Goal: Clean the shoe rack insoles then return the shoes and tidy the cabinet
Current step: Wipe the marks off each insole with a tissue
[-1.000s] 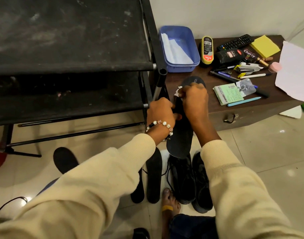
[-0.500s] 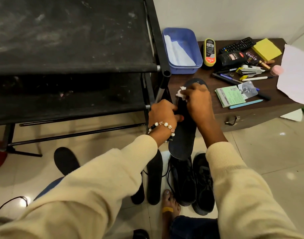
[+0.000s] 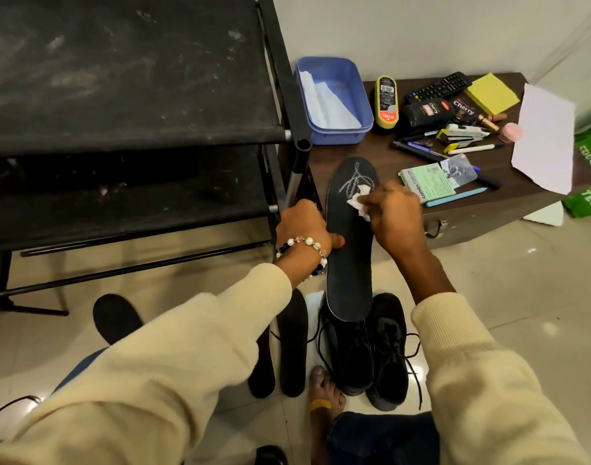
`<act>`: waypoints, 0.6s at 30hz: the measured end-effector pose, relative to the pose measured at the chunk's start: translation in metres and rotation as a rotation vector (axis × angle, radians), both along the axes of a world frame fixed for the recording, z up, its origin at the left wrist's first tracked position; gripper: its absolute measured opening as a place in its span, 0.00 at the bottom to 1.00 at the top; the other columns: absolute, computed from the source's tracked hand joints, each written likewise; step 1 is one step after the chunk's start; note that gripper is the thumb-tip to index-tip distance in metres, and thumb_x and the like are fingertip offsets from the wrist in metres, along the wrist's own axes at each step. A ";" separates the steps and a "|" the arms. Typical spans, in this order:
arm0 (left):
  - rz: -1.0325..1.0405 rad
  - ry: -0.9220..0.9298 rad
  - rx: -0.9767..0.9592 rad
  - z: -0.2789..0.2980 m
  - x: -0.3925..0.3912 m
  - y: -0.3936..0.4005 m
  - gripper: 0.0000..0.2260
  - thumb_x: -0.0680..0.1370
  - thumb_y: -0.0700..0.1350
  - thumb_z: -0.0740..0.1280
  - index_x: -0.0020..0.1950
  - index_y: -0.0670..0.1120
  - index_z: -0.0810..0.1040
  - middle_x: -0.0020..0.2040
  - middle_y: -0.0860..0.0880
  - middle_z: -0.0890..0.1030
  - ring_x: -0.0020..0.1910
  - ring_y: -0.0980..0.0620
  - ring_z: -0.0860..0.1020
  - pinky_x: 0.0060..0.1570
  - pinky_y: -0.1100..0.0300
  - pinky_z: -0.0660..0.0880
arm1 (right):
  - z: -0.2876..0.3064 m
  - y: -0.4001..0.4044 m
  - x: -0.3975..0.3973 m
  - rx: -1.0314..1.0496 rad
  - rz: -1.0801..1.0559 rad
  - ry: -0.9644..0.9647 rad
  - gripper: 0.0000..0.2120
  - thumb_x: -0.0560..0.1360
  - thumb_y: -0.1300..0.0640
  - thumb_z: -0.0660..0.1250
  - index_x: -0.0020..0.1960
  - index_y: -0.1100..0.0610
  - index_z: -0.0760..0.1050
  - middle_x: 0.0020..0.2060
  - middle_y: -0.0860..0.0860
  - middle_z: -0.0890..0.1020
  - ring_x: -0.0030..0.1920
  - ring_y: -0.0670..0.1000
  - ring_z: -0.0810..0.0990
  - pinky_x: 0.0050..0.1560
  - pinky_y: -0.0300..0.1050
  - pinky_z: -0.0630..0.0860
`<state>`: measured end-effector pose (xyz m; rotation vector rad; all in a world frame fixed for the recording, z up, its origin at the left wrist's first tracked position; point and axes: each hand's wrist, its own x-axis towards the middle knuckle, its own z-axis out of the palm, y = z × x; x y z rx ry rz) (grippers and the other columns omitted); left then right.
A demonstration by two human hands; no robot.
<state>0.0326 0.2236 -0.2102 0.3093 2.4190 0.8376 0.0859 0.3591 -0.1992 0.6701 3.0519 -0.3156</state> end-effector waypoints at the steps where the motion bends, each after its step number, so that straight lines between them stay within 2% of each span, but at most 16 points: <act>1: -0.010 -0.025 -0.022 0.000 0.000 0.000 0.18 0.68 0.52 0.77 0.50 0.42 0.80 0.46 0.45 0.82 0.46 0.47 0.82 0.48 0.54 0.79 | 0.000 -0.002 0.002 -0.012 0.004 0.004 0.13 0.78 0.61 0.62 0.60 0.58 0.79 0.57 0.59 0.78 0.58 0.58 0.74 0.58 0.47 0.68; 6: 0.036 0.057 0.016 -0.001 -0.004 0.002 0.16 0.73 0.54 0.72 0.48 0.41 0.80 0.44 0.44 0.81 0.44 0.47 0.80 0.44 0.54 0.78 | 0.000 -0.015 0.009 -0.073 0.075 0.021 0.12 0.77 0.61 0.64 0.58 0.57 0.80 0.56 0.57 0.78 0.58 0.57 0.74 0.58 0.46 0.68; 11: 0.089 0.062 0.034 -0.002 -0.004 0.006 0.14 0.74 0.51 0.72 0.48 0.39 0.81 0.45 0.42 0.82 0.45 0.44 0.81 0.47 0.52 0.79 | 0.001 -0.012 0.010 -0.096 0.167 0.023 0.12 0.76 0.62 0.66 0.58 0.57 0.81 0.54 0.56 0.79 0.57 0.56 0.74 0.55 0.42 0.64; 18: 0.109 0.014 0.125 -0.002 -0.005 0.004 0.11 0.74 0.48 0.73 0.44 0.40 0.82 0.41 0.43 0.83 0.42 0.45 0.83 0.49 0.51 0.80 | -0.006 0.009 -0.011 0.025 -0.072 0.043 0.13 0.79 0.61 0.61 0.61 0.58 0.78 0.58 0.58 0.77 0.59 0.58 0.73 0.57 0.46 0.67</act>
